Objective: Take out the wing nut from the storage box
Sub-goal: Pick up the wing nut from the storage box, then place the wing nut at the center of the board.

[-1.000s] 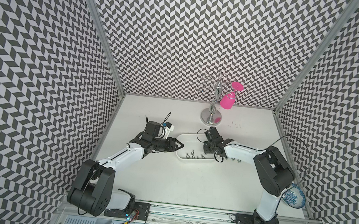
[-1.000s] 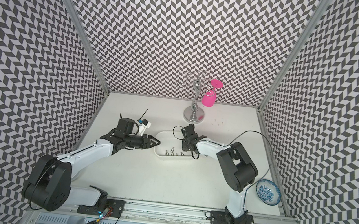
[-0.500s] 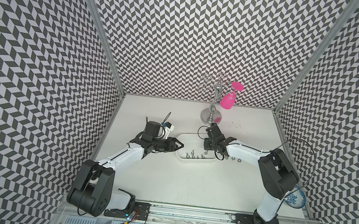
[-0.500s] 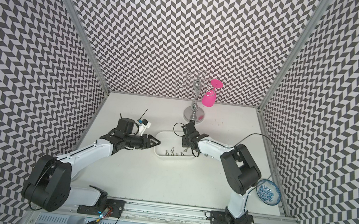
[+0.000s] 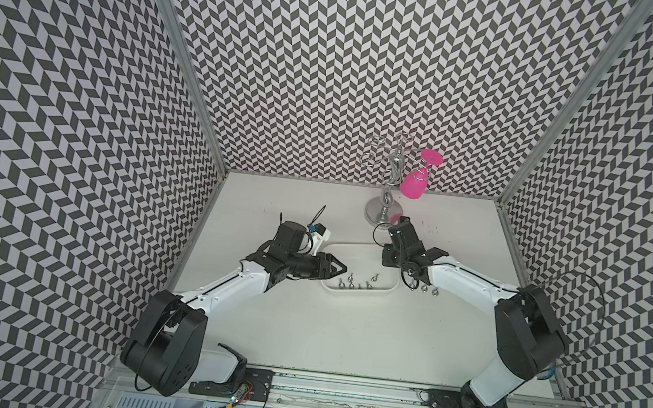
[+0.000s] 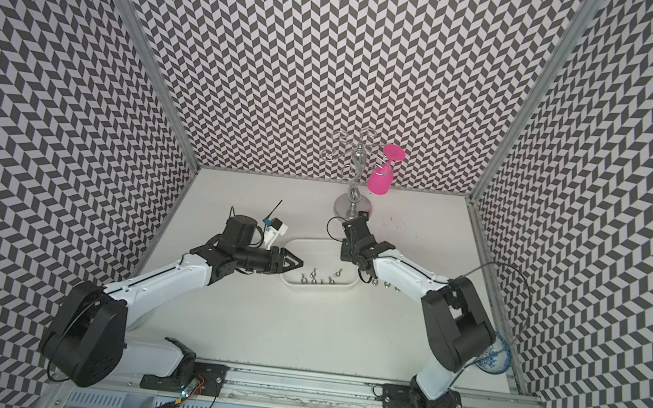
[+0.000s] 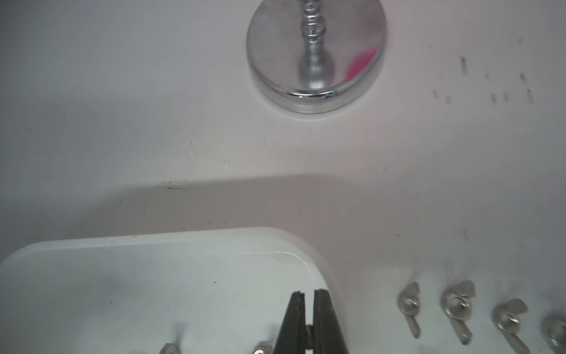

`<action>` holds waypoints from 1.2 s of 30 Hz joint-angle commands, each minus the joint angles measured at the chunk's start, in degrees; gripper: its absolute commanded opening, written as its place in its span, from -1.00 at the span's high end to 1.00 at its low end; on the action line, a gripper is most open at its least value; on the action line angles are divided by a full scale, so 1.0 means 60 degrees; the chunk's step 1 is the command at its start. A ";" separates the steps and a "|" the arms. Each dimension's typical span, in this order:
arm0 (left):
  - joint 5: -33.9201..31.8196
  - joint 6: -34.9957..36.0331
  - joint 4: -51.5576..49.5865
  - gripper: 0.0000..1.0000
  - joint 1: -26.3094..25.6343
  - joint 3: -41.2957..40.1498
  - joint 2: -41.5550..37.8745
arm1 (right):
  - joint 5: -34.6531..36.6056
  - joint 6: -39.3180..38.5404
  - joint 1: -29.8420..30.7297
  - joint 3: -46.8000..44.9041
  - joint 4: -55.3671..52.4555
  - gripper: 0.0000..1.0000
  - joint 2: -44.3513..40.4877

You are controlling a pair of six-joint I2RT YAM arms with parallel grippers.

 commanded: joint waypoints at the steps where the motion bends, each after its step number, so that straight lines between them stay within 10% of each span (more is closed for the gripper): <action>1: -0.0235 -0.0439 0.0828 -0.04 -0.0858 0.0423 0.0264 | 0.0374 0.0546 -0.1007 -0.0916 0.0072 1.00 -0.1095; 13: -0.0784 -0.0663 0.1374 -0.03 -0.3764 0.2311 0.2620 | -0.0739 0.1065 -0.3955 -0.3690 0.0505 1.00 -0.2574; 36: -0.0842 -0.0365 0.1031 -0.03 -0.3981 0.2376 0.2908 | -0.1073 0.0912 -0.4227 -0.4155 0.0767 1.00 -0.1887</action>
